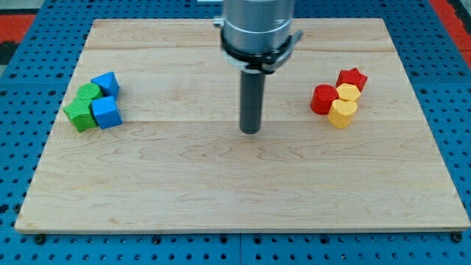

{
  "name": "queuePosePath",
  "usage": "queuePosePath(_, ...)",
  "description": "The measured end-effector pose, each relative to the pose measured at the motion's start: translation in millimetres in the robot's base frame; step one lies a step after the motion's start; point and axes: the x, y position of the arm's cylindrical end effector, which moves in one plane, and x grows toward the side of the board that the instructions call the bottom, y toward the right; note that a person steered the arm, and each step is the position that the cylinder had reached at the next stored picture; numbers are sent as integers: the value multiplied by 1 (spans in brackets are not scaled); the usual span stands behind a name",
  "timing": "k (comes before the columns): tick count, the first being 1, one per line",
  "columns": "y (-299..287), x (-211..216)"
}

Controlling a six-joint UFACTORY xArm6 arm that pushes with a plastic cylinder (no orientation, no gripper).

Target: Move the green star closer to blue triangle

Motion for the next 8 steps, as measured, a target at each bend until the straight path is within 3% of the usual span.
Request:
queuePosePath(4,-4,-5)
queuePosePath(5,-7,14)
queuePosePath(6,-70,53)
queuePosePath(7,-163,58)
queuePosePath(8,-215,57)
